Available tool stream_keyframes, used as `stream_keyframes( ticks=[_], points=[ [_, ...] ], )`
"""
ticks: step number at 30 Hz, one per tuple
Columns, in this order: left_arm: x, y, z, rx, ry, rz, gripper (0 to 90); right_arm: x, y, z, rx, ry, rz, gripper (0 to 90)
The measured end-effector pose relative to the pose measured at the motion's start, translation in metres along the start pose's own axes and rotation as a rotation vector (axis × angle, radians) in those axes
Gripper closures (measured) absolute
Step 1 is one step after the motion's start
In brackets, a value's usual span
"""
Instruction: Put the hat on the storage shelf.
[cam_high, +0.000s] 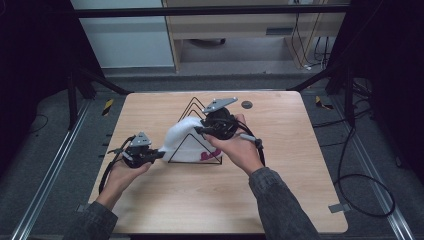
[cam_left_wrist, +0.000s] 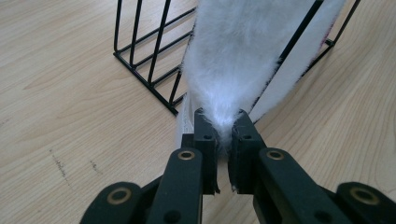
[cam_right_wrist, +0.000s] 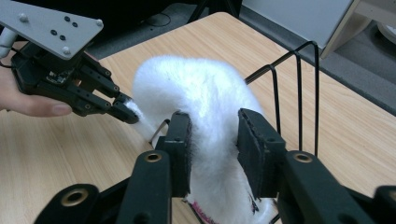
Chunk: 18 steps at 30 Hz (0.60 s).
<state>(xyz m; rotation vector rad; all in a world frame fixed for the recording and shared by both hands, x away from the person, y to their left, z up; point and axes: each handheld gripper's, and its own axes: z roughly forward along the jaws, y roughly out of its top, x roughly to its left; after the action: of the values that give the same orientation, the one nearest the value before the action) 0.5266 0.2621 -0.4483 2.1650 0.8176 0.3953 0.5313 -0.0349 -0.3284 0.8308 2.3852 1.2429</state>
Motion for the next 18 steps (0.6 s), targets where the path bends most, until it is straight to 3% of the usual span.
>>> stream_keyframes(
  ticks=[11, 18],
  points=[
    [-0.001, -0.003, -0.005, 0.001, 0.019, -0.005, 80.3, 0.004, -0.006, -0.005, 0.003, 0.010, 0.003, 53.7],
    [0.001, -0.004, -0.017, -0.031, 0.080, -0.001, 71.1, 0.005, -0.010, -0.009, 0.000, 0.000, 0.007, 48.2]
  ],
)
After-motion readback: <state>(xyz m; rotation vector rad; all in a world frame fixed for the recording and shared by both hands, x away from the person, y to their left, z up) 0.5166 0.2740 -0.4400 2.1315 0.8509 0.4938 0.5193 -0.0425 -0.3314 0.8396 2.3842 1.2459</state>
